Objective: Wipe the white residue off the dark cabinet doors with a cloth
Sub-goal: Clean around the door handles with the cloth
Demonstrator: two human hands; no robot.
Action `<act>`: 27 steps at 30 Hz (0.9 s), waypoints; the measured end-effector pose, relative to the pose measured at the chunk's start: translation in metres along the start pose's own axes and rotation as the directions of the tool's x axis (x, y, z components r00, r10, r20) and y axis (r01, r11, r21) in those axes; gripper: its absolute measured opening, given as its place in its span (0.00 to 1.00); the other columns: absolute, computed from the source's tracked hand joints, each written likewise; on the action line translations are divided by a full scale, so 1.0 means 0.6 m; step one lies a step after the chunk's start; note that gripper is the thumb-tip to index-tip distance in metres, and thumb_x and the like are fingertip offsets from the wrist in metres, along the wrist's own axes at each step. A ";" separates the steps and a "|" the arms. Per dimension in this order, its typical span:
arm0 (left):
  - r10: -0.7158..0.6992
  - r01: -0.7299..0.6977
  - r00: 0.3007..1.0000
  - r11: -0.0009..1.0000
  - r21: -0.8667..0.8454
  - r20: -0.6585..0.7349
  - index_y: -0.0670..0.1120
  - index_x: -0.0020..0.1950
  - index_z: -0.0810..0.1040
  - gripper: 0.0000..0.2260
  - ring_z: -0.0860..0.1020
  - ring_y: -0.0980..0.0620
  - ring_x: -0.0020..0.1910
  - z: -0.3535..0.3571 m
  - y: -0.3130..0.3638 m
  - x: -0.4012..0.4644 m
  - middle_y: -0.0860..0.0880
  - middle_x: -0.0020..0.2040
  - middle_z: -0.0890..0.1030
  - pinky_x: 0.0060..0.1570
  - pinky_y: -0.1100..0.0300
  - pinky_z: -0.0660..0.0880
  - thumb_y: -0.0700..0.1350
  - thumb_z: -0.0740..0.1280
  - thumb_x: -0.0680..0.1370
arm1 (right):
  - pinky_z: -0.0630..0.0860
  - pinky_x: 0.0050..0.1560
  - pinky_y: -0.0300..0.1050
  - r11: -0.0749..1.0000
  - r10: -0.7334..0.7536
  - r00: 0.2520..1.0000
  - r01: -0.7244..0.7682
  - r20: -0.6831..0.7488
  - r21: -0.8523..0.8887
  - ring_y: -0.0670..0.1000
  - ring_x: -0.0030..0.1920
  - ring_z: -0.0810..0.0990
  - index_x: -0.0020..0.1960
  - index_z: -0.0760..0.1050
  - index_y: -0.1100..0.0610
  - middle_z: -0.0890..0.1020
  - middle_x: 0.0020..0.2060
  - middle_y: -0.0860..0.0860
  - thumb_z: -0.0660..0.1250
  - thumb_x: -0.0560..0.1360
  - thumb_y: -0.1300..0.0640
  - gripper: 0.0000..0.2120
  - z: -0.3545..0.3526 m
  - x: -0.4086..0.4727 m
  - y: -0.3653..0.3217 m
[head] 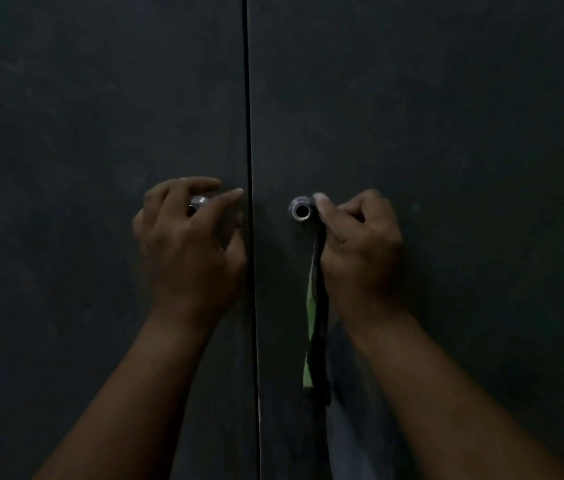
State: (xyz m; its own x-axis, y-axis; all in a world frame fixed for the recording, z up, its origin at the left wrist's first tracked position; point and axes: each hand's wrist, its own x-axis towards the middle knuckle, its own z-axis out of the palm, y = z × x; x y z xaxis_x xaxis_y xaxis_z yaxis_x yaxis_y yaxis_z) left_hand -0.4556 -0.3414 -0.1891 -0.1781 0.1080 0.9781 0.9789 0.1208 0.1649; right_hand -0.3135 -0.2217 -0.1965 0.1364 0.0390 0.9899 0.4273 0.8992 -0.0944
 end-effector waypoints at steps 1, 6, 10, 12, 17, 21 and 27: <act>-0.013 0.013 1.000 1.000 0.012 0.023 0.49 0.63 0.84 0.15 0.72 0.40 0.69 0.001 -0.012 -0.001 0.46 0.65 0.79 0.62 0.45 0.68 0.48 0.68 0.78 | 0.74 0.32 0.50 0.999 0.037 0.999 -0.037 -0.004 0.006 0.59 0.35 0.76 0.44 0.84 0.65 0.75 0.35 0.57 0.73 0.77 0.67 0.03 -0.004 -0.018 -0.003; -0.037 0.044 0.995 0.996 -0.080 0.090 0.48 0.76 0.74 0.21 0.62 0.41 0.80 0.012 -0.064 -0.003 0.44 0.78 0.70 0.76 0.38 0.63 0.48 0.66 0.83 | 0.73 0.32 0.49 0.992 0.119 0.993 -0.119 0.000 0.041 0.60 0.33 0.76 0.38 0.81 0.67 0.75 0.34 0.58 0.74 0.77 0.66 0.09 -0.009 -0.025 -0.009; -0.003 0.024 0.994 0.982 -0.190 0.111 0.47 0.77 0.72 0.22 0.59 0.45 0.83 0.017 -0.086 -0.009 0.48 0.80 0.68 0.77 0.38 0.61 0.50 0.66 0.83 | 0.72 0.37 0.46 0.991 0.134 0.990 -0.134 0.033 0.024 0.59 0.37 0.77 0.48 0.86 0.66 0.76 0.37 0.57 0.70 0.80 0.64 0.07 -0.001 0.008 -0.010; 0.001 0.023 0.994 0.977 -0.214 0.112 0.48 0.73 0.75 0.19 0.58 0.48 0.83 0.019 -0.093 -0.010 0.50 0.80 0.68 0.77 0.38 0.61 0.52 0.66 0.83 | 0.70 0.39 0.41 0.985 0.171 0.985 -0.171 0.011 0.030 0.57 0.37 0.77 0.51 0.86 0.65 0.76 0.38 0.55 0.71 0.79 0.64 0.05 0.000 -0.006 -0.017; 0.022 0.003 0.995 0.968 -0.250 0.096 0.51 0.65 0.78 0.14 0.58 0.51 0.83 0.024 -0.107 -0.008 0.54 0.80 0.68 0.73 0.47 0.56 0.55 0.66 0.82 | 0.68 0.41 0.38 0.989 0.148 0.988 -0.148 -0.037 0.021 0.56 0.34 0.78 0.48 0.87 0.62 0.77 0.34 0.55 0.75 0.76 0.67 0.04 0.010 -0.095 -0.042; 0.044 -0.024 0.997 0.963 -0.269 0.069 0.51 0.63 0.79 0.13 0.59 0.50 0.82 0.030 -0.116 -0.007 0.53 0.79 0.69 0.74 0.46 0.57 0.53 0.68 0.81 | 0.72 0.36 0.51 0.997 0.014 1.000 -0.014 -0.006 -0.079 0.59 0.35 0.76 0.49 0.88 0.56 0.79 0.35 0.54 0.74 0.76 0.66 0.08 0.020 -0.089 -0.044; 0.032 -0.024 0.999 0.946 -0.324 0.020 0.52 0.63 0.80 0.13 0.60 0.51 0.82 0.038 -0.123 -0.007 0.53 0.78 0.71 0.75 0.42 0.58 0.55 0.61 0.84 | 0.65 0.38 0.47 0.966 -0.037 0.999 0.028 -0.033 -0.257 0.58 0.37 0.75 0.51 0.88 0.50 0.80 0.37 0.50 0.74 0.77 0.62 0.09 0.045 -0.040 -0.072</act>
State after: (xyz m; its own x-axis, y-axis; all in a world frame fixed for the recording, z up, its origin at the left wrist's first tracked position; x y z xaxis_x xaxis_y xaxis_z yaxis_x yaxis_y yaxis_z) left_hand -0.5291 -0.3283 -0.2081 -0.1482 0.1320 0.9801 0.9627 -0.2077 0.1736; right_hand -0.3595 -0.2498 -0.2130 0.1498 -0.0089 0.9887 0.6459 0.7580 -0.0910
